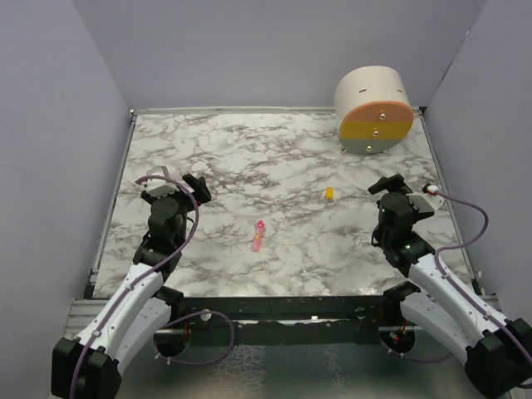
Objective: Put the keys on the keyring
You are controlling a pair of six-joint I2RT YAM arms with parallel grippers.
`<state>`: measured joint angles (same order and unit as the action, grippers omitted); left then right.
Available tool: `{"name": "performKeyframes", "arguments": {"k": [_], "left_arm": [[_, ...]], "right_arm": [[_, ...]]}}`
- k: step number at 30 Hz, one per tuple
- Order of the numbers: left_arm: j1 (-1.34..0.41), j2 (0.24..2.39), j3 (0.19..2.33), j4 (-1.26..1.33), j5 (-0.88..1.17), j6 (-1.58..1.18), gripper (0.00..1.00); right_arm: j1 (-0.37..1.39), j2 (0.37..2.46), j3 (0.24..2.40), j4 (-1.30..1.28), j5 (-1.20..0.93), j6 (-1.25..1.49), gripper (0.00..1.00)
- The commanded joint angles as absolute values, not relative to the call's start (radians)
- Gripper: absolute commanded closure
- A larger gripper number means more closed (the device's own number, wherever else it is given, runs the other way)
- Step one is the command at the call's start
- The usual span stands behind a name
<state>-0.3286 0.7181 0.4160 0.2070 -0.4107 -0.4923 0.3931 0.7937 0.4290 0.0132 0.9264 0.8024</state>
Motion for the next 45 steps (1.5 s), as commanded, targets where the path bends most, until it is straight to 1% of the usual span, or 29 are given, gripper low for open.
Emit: {"name": "performKeyframes", "arguments": {"k": [1, 7, 14, 18, 21, 24, 26, 29, 32, 34, 38, 42, 45], "left_arm": [[-0.331, 0.697, 0.393, 0.258, -0.41, -0.502, 0.01], [-0.331, 0.656, 0.354, 0.284, -0.405, -0.524, 0.01], [-0.331, 0.655, 0.38, 0.232, -0.415, -0.513, 0.01], [-0.331, 0.712, 0.411, 0.231, -0.33, -0.485, 0.01], [-0.331, 0.792, 0.46, 0.215, -0.265, -0.468, 0.01], [-0.331, 0.861, 0.487, 0.223, -0.213, -0.458, 0.01], [-0.331, 0.894, 0.501, 0.237, -0.17, -0.463, 0.08], [-0.344, 0.931, 0.519, 0.239, -0.072, -0.476, 0.18], [-0.409, 0.931, 0.501, 0.212, -0.062, -0.485, 0.21], [-0.481, 0.922, 0.481, 0.19, -0.102, -0.489, 0.22], [-0.613, 0.933, 0.469, 0.129, -0.166, -0.498, 0.25], [-0.708, 0.941, 0.431, 0.106, -0.185, -0.524, 0.31], [-0.776, 0.953, 0.411, 0.102, -0.237, -0.533, 0.31]], "right_arm": [[0.391, 0.798, 0.422, 0.047, 0.931, 0.795, 0.0], [0.391, 0.783, 0.411, 0.068, 0.923, 0.782, 0.0], [0.391, 0.777, 0.41, 0.074, 0.914, 0.773, 0.01], [0.391, 0.787, 0.415, 0.092, 0.89, 0.747, 0.01], [0.391, 0.828, 0.423, 0.174, 0.798, 0.641, 0.03], [0.391, 0.917, 0.482, 0.199, 0.643, 0.525, 0.05], [0.391, 1.003, 0.54, 0.194, 0.518, 0.462, 0.08], [0.392, 1.104, 0.627, 0.14, 0.328, 0.443, 0.12], [0.401, 1.155, 0.667, 0.132, 0.209, 0.432, 0.15], [0.407, 1.165, 0.675, 0.136, 0.174, 0.427, 0.16], [0.411, 1.159, 0.681, 0.132, 0.153, 0.421, 0.17], [0.411, 1.142, 0.676, 0.132, 0.151, 0.418, 0.17], [0.411, 1.137, 0.667, 0.145, 0.142, 0.417, 0.17]]}}
